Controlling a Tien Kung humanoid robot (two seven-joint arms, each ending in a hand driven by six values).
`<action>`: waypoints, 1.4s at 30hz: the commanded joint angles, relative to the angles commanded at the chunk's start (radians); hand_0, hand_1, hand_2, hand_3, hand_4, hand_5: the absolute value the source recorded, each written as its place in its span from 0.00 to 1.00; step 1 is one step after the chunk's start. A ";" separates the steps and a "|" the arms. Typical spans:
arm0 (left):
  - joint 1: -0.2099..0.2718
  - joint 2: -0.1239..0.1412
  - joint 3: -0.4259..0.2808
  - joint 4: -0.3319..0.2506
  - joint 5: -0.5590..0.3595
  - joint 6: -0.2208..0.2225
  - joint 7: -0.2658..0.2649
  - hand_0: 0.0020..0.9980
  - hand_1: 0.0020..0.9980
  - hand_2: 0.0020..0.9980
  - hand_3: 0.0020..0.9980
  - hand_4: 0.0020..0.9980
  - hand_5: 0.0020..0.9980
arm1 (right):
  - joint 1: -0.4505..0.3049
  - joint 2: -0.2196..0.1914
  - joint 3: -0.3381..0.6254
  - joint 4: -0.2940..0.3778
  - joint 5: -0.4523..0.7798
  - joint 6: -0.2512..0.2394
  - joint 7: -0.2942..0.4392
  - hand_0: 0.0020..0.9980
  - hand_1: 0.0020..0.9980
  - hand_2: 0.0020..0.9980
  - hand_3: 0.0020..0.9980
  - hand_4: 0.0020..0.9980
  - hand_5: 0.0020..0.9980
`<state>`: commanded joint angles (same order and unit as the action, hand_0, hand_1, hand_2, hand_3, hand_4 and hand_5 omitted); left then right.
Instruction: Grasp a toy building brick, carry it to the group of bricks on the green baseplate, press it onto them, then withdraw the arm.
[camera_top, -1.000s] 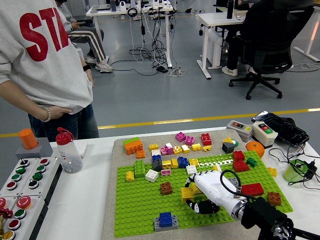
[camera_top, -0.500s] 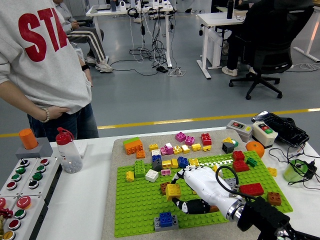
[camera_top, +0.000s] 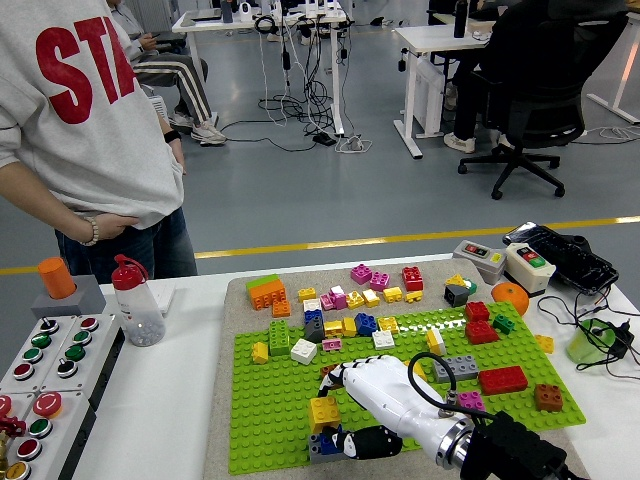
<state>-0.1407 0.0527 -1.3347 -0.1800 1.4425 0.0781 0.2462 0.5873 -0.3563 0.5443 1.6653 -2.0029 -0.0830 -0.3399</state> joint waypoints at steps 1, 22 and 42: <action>0.000 0.000 0.000 0.000 -0.001 0.000 0.000 0.66 0.69 0.68 0.58 0.29 1.00 | 0.001 0.002 -0.003 0.000 0.000 0.001 -0.001 0.66 0.72 0.72 0.55 0.56 0.23; -0.002 0.000 -0.002 0.000 -0.001 0.000 0.000 0.66 0.68 0.68 0.58 0.29 1.00 | 0.028 0.032 -0.038 -0.067 -0.002 0.015 -0.016 0.65 0.71 0.72 0.55 0.57 0.23; -0.002 0.001 0.001 0.000 -0.002 0.000 0.000 0.66 0.69 0.68 0.58 0.29 1.00 | 0.038 0.048 -0.040 -0.108 -0.001 0.036 -0.042 0.65 0.71 0.72 0.56 0.57 0.24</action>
<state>-0.1428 0.0533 -1.3334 -0.1800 1.4401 0.0784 0.2461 0.6251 -0.3085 0.5046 1.5571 -2.0036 -0.0470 -0.3815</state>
